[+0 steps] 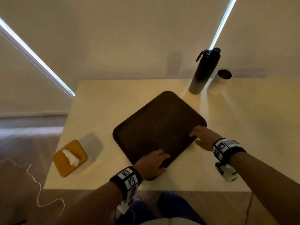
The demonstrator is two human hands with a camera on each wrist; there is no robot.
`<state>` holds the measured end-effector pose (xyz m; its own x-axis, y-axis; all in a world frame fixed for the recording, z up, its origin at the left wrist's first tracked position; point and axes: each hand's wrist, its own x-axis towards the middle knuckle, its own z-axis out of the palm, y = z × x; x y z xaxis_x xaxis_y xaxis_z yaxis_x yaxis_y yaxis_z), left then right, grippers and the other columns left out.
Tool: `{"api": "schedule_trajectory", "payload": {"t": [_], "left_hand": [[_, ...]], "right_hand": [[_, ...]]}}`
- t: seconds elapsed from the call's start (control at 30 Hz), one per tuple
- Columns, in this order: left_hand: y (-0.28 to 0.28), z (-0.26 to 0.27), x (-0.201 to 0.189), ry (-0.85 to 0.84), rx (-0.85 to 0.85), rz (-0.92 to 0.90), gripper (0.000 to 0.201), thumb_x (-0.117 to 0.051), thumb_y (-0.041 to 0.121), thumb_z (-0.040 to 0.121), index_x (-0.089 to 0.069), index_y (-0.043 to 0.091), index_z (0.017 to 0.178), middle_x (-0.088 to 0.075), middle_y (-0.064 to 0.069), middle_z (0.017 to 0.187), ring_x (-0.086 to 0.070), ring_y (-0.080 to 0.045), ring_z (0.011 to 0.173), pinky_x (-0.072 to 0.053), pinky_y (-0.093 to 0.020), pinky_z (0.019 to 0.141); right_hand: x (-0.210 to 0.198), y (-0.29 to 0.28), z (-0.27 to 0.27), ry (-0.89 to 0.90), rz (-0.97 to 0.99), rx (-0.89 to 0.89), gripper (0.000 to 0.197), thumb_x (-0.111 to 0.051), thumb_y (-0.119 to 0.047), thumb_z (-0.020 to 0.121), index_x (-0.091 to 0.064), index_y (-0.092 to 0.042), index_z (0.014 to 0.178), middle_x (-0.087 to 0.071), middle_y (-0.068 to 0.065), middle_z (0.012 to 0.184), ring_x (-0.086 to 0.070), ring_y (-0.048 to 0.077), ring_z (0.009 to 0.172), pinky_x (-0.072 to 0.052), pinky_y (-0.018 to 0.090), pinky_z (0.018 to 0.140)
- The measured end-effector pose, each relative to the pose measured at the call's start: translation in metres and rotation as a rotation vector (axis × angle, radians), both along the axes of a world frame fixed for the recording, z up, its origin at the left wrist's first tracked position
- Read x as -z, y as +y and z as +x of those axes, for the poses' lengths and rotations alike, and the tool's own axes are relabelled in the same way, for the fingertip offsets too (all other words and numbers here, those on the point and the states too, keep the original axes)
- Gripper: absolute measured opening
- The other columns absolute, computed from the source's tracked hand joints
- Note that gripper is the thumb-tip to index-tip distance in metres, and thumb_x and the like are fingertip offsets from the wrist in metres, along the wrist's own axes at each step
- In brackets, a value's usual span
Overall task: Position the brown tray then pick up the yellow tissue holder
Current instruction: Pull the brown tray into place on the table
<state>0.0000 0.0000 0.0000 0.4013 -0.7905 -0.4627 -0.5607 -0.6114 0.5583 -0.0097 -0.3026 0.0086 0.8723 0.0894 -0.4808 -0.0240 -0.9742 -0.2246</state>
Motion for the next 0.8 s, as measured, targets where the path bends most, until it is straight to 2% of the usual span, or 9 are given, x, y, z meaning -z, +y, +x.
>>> {"api": "schedule_trajectory", "payload": {"t": [0.1, 0.23, 0.43, 0.63, 0.73, 0.8], "left_hand": [[-0.011, 0.003, 0.012, 0.03, -0.068, 0.022, 0.054, -0.056, 0.035, 0.098, -0.041, 0.023, 0.149, -0.042, -0.001, 0.144, -0.048, -0.022, 0.124, -0.041, -0.035, 0.106], [-0.012, -0.002, 0.023, 0.118, -0.102, 0.01, 0.045, -0.06, 0.025, 0.097, -0.052, 0.021, 0.14, -0.051, -0.001, 0.13, -0.055, -0.019, 0.111, -0.047, -0.034, 0.097], [-0.003, 0.005, 0.026, 0.163, -0.093, 0.036, 0.043, -0.063, 0.019, 0.091, -0.058, 0.018, 0.134, -0.055, -0.004, 0.125, -0.06, -0.022, 0.102, -0.052, -0.038, 0.089], [0.047, 0.026, 0.023, 0.102, -0.158, 0.056, 0.04, -0.061, 0.015, 0.091, -0.061, 0.021, 0.131, -0.056, 0.0, 0.122, -0.059, -0.019, 0.102, -0.053, -0.038, 0.088], [0.078, 0.041, 0.025, 0.033, -0.25, 0.079, 0.036, -0.059, 0.015, 0.092, -0.063, 0.027, 0.126, -0.057, 0.003, 0.119, -0.057, -0.016, 0.104, -0.052, -0.038, 0.09], [0.095, 0.051, 0.025, -0.017, -0.314, 0.086, 0.034, -0.057, 0.015, 0.094, -0.064, 0.03, 0.124, -0.057, 0.006, 0.119, -0.056, -0.014, 0.106, -0.052, -0.036, 0.091]], "right_hand": [[0.005, -0.013, 0.018, 0.029, -0.048, -0.09, 0.034, -0.055, -0.016, 0.091, -0.061, -0.028, 0.122, -0.052, 0.004, 0.126, -0.053, 0.027, 0.111, -0.045, 0.04, 0.096], [0.008, -0.022, 0.024, 0.066, -0.03, -0.182, 0.026, -0.056, -0.02, 0.092, -0.066, -0.028, 0.115, -0.056, 0.001, 0.116, -0.053, 0.024, 0.107, -0.047, 0.039, 0.093], [0.017, -0.021, 0.011, 0.016, 0.022, -0.14, 0.024, -0.056, -0.022, 0.093, -0.066, -0.03, 0.114, -0.057, -0.002, 0.113, -0.053, 0.021, 0.103, -0.047, 0.038, 0.09], [0.032, 0.018, -0.009, -0.071, 0.047, -0.131, 0.025, -0.056, -0.025, 0.093, -0.065, -0.028, 0.116, -0.06, 0.003, 0.113, -0.056, 0.025, 0.098, -0.048, 0.043, 0.083], [0.04, 0.05, -0.02, -0.101, 0.044, -0.142, 0.026, -0.053, -0.027, 0.094, -0.063, -0.026, 0.119, -0.06, 0.003, 0.108, -0.056, 0.023, 0.09, -0.048, 0.037, 0.075], [0.042, 0.069, -0.021, -0.106, 0.076, -0.114, 0.027, -0.053, -0.028, 0.095, -0.062, -0.025, 0.119, -0.059, 0.004, 0.107, -0.056, 0.023, 0.09, -0.047, 0.035, 0.075]]}}
